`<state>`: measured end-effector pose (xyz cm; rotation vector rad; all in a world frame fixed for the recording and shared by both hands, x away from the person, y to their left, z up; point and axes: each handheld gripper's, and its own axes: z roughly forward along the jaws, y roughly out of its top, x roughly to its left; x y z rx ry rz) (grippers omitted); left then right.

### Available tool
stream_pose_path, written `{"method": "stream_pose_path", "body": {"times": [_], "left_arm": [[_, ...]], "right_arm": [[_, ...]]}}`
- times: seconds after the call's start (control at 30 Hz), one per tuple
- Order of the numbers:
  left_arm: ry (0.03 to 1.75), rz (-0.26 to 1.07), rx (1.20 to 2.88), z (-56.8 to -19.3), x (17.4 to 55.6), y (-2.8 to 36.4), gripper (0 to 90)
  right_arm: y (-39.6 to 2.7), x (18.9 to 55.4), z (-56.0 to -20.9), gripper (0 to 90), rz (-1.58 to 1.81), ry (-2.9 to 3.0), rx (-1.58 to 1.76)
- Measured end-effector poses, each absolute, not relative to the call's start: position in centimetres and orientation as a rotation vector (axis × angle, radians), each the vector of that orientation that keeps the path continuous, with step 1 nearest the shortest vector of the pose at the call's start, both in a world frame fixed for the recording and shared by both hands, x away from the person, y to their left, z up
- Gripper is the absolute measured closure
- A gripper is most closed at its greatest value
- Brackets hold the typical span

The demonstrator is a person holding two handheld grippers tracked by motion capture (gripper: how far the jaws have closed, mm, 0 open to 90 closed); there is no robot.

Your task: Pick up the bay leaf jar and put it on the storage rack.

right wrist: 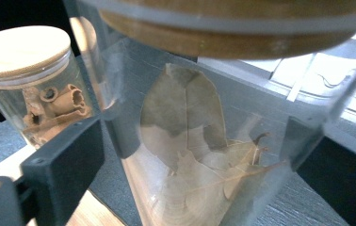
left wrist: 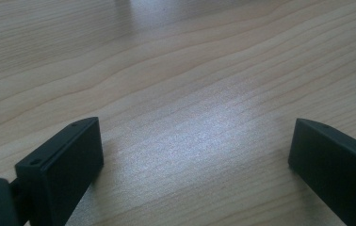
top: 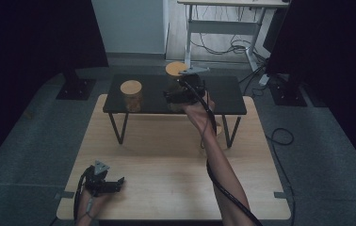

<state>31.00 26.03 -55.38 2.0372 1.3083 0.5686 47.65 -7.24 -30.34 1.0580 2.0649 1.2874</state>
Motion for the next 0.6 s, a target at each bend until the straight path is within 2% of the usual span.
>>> {"method": "stream_pose_path", "body": {"times": [0.6], "left_arm": [[1.309, 0.569, 2.036, -55.38, 31.0, 26.03, 3.2]], "right_arm": [[-7.74, 46.77, -30.17, 1.5, 1.3, 2.076, 1.021]]}}
